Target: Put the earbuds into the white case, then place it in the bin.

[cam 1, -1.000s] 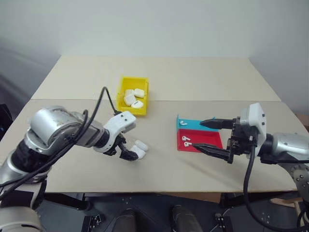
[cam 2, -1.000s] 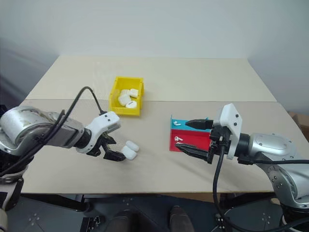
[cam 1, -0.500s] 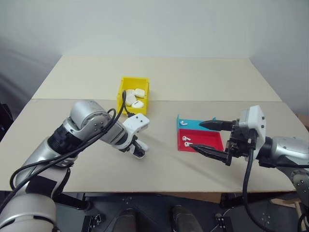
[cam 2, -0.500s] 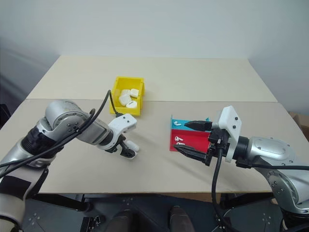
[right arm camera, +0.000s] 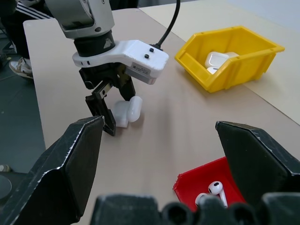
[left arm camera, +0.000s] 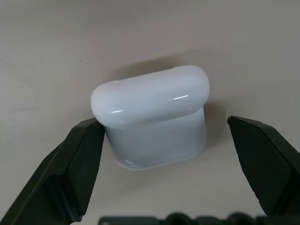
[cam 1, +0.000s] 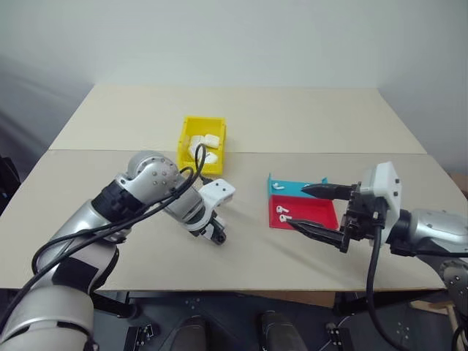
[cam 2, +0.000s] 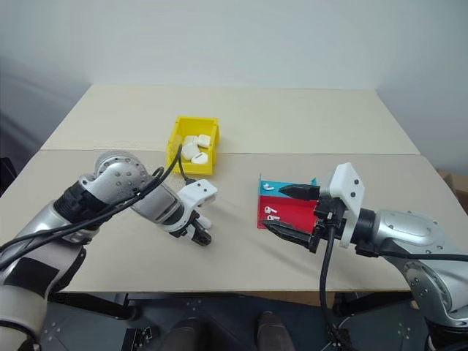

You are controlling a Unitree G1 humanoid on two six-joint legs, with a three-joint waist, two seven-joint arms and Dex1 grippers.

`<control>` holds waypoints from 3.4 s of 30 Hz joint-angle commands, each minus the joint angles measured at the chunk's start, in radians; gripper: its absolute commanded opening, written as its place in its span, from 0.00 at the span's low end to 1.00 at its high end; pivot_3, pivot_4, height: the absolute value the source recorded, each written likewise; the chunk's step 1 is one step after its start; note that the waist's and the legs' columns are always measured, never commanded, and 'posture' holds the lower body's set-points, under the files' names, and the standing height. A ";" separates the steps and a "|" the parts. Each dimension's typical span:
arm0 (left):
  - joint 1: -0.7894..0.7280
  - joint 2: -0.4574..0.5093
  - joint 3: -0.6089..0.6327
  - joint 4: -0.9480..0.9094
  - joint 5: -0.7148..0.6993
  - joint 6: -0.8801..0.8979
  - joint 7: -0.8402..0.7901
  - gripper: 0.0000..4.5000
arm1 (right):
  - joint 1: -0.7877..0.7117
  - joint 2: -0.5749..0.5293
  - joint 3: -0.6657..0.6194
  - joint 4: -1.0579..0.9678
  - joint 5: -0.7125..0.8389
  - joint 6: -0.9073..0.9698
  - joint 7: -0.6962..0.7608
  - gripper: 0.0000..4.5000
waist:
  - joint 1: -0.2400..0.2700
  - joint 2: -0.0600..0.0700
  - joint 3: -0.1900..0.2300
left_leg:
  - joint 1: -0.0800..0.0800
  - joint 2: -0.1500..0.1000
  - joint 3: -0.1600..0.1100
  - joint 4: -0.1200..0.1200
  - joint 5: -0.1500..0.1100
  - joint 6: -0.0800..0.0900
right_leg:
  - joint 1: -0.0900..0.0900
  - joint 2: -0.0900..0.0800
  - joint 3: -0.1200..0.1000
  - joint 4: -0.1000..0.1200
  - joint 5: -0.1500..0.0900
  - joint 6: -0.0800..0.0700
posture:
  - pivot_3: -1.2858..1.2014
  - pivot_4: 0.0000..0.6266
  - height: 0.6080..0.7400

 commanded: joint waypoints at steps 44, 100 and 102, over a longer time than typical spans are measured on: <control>0.565 -0.007 0.638 -0.354 0.590 -1.119 -1.515 0.64 | -0.532 -0.143 0.425 0.280 -0.358 0.185 0.069 1.00 | 0.003 0.000 0.000 | -0.003 0.000 0.008 0.000 0.002 -0.003 | -0.002 0.000 -0.001 -0.003 0.001 -0.001 | 0.52 0.24 1.00; 0.686 -0.106 0.673 -0.443 0.776 -1.282 -1.719 0.64 | -0.727 0.095 0.816 0.742 -0.928 -0.124 0.522 0.38 | -0.002 0.001 0.000 | -0.007 0.002 0.008 0.001 0.000 0.000 | -0.007 0.001 -0.002 0.000 0.001 -0.001 | 0.52 0.24 1.00; 0.689 -0.105 0.675 -0.447 0.776 -1.281 -1.714 0.64 | -0.722 0.099 0.817 0.740 -0.932 -0.126 0.525 0.38 | -0.002 0.001 0.000 | -0.007 0.002 0.008 0.001 0.000 0.000 | -0.007 0.001 -0.002 0.000 0.001 -0.001 | 0.52 0.24 1.00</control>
